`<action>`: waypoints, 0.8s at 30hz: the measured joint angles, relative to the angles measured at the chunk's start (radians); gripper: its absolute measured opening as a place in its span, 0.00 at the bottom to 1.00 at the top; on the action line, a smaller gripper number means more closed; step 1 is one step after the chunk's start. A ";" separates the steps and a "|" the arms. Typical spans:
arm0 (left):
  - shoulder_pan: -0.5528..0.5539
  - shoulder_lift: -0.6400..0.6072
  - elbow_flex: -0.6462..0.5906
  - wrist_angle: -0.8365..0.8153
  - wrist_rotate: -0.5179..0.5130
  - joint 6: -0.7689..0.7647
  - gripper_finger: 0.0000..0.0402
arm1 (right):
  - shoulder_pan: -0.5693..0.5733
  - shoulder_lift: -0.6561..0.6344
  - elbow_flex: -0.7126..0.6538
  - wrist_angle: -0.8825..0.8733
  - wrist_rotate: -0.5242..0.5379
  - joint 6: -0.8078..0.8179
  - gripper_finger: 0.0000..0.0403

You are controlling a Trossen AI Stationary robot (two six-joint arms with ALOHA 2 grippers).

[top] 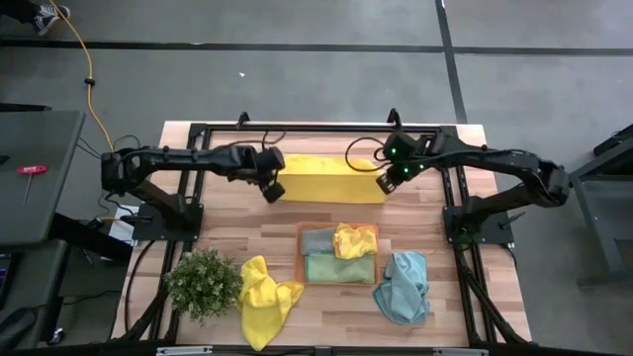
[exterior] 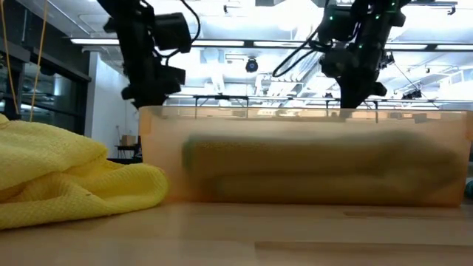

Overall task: Fold microfiber towels
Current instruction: Fold the right yellow microfiber towel

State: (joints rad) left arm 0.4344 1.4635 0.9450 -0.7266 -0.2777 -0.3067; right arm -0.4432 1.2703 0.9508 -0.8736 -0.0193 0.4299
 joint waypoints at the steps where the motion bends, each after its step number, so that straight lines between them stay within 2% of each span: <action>1: 0.020 0.000 -0.004 0.026 0.005 0.009 0.00 | -0.014 0.003 0.000 0.006 0.010 0.000 0.00; 9: 0.105 0.034 -0.011 0.170 0.000 0.074 0.00 | -0.054 0.089 0.000 0.014 0.017 0.016 0.00; 15: 0.132 0.074 -0.011 0.260 -0.078 0.116 0.00 | -0.064 0.183 0.000 0.088 0.060 0.045 0.00; 24: 0.155 0.160 -0.011 0.292 -0.091 0.139 0.00 | -0.080 0.263 0.000 0.124 0.098 0.074 0.00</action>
State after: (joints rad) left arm 0.5892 1.6236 0.9341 -0.4341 -0.3684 -0.1675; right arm -0.5236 1.5336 0.9504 -0.7497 0.0788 0.5039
